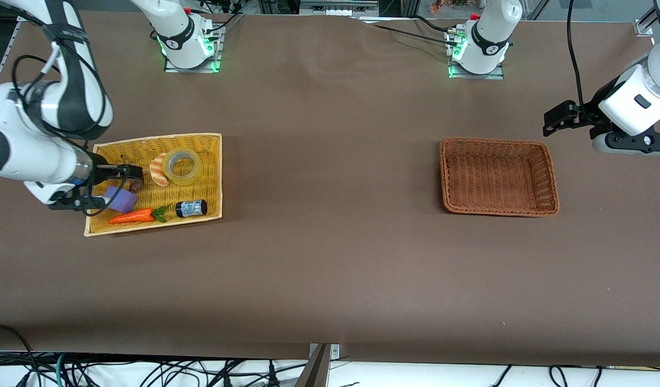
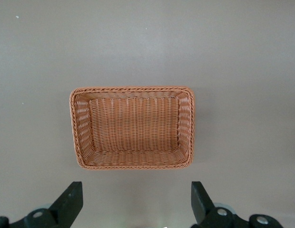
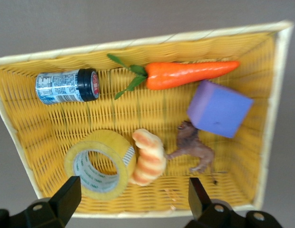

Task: Transfer tape with both arms
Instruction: 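Move the right gripper down over the yellow tape roll in the tray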

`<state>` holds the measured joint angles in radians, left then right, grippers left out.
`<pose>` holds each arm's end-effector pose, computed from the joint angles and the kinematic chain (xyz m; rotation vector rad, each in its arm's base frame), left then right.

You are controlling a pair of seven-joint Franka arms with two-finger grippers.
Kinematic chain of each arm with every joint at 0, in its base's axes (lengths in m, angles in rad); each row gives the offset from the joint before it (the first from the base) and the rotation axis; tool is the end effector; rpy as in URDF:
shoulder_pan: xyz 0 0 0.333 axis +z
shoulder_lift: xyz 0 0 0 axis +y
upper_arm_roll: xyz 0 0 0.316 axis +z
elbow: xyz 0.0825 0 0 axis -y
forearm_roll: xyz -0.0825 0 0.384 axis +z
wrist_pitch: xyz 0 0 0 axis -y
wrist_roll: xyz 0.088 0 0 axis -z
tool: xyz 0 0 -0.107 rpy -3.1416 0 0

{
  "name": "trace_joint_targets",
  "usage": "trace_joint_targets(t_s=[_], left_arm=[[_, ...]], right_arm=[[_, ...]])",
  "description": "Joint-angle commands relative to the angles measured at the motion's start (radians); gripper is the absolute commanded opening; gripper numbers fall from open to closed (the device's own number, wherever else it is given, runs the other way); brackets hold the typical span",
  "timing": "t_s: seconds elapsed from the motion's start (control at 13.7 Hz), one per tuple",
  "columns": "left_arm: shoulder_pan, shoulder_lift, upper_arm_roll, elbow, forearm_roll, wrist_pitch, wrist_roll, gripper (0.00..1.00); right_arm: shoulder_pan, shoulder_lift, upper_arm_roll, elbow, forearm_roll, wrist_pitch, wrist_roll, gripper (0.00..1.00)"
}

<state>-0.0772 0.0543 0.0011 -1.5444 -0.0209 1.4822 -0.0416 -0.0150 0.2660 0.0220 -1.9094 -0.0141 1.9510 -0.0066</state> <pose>0.5588 -0.0450 0.5993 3.1218 -0.0548 -0.1837 0.5875 0.0027 0.3419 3.1151 0.0314 -0.3509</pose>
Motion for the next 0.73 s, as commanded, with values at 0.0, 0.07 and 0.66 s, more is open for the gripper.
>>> trace_joint_targets(t_s=[0.0,0.07,0.66], left_arm=[[-0.001,-0.014,0.0,0.0,-0.024,-0.011,-0.003,1.0],[-0.001,-0.014,0.002,0.0,-0.024,-0.014,-0.003,1.0],[0.004,-0.014,0.004,0.0,-0.024,-0.026,-0.001,1.0]], right_arm=[[-0.003,-0.065,0.039,-0.156,-0.009,0.13,0.059,1.0],[-0.003,-0.067,0.041,-0.201,-0.009,0.188,0.059,1.0],[-0.003,-0.087,0.058,-0.404,-0.018,0.423,0.057,1.0]])
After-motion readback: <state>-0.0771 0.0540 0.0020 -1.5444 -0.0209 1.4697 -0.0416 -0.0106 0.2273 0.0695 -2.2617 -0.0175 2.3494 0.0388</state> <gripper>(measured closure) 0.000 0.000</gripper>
